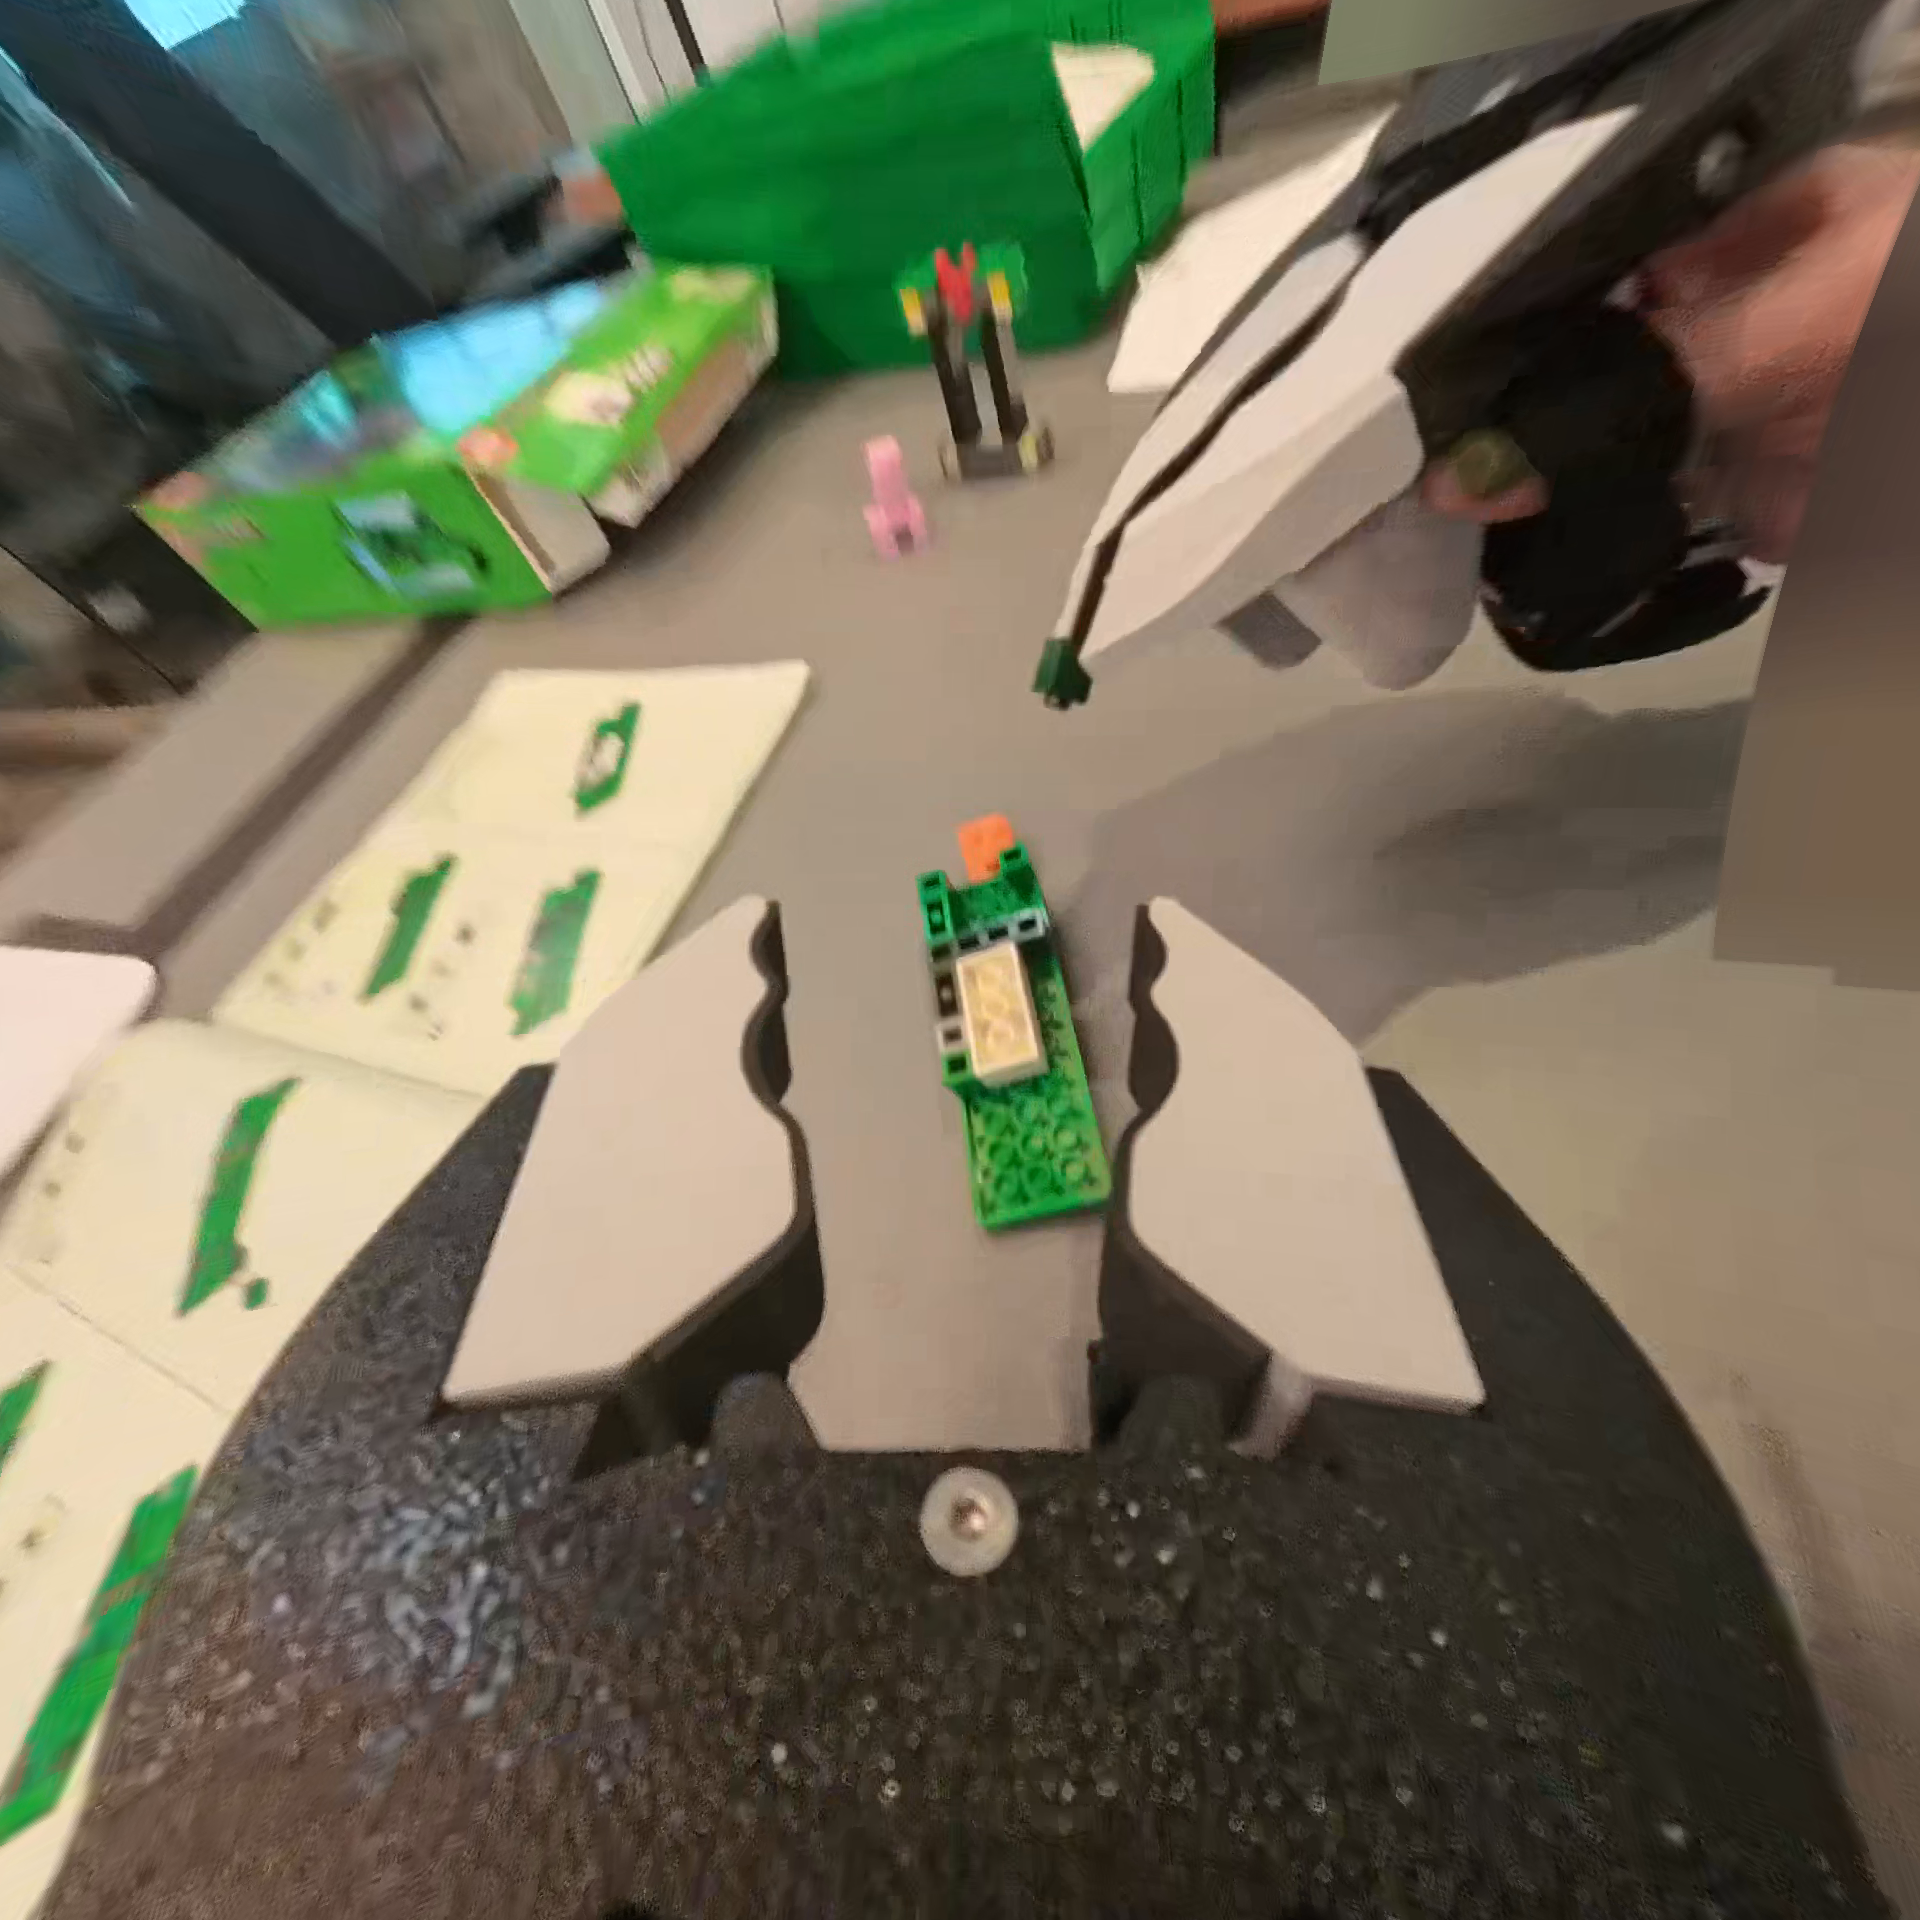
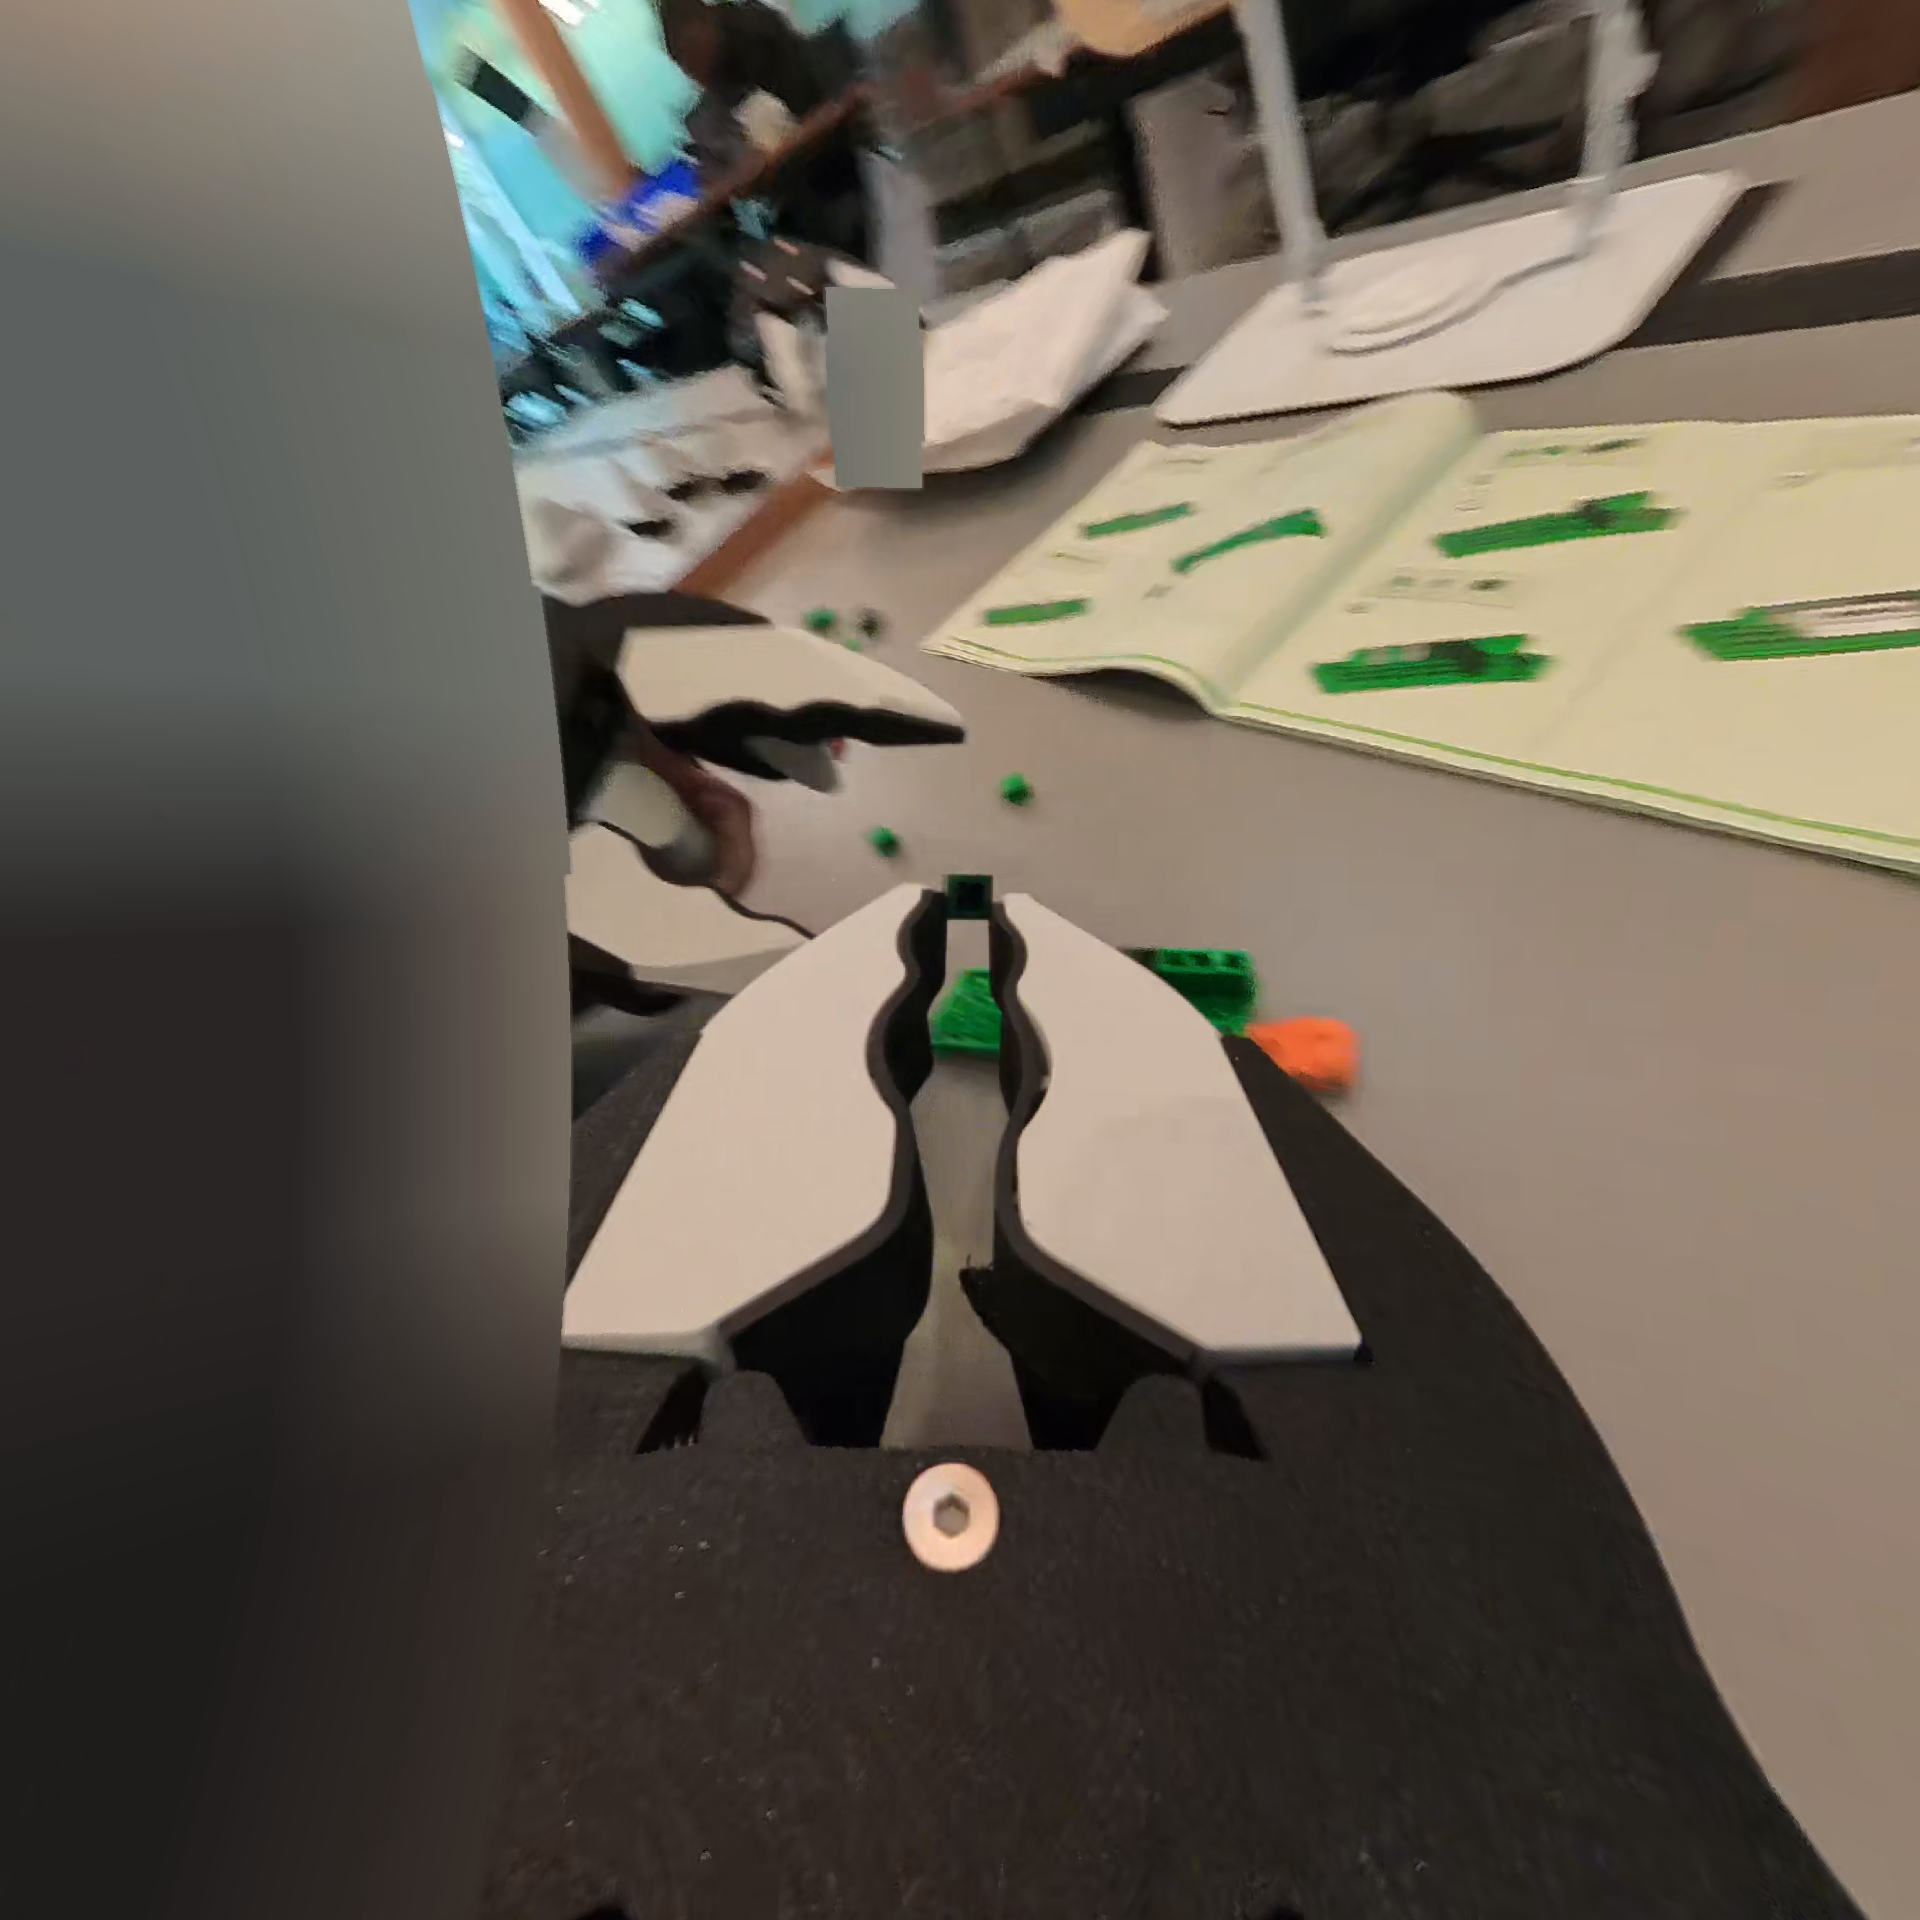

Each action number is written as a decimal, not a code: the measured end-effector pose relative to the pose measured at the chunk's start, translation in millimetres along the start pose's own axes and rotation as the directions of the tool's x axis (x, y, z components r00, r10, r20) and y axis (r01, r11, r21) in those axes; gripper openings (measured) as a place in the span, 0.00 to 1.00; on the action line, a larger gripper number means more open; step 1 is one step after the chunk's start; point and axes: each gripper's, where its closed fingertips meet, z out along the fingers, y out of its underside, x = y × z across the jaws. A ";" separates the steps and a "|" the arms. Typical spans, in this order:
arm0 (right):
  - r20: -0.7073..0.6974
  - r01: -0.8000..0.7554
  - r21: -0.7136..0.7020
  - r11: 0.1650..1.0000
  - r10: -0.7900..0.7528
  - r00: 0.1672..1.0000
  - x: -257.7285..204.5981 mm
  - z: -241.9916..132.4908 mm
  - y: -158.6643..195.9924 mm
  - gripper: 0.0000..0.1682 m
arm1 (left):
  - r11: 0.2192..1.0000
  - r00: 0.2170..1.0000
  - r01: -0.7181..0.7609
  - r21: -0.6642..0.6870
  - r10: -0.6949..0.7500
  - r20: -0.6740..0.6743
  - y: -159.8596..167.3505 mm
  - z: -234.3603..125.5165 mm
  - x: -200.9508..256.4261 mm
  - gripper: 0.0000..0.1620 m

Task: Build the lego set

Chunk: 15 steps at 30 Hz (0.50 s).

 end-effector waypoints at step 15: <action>-0.504 0.227 -0.279 0.933 -0.343 0.792 37.0 16.7 44.0 0.05 | 0.946 0.962 0.029 -0.323 -0.114 -0.248 58.8 31.9 17.2 0.34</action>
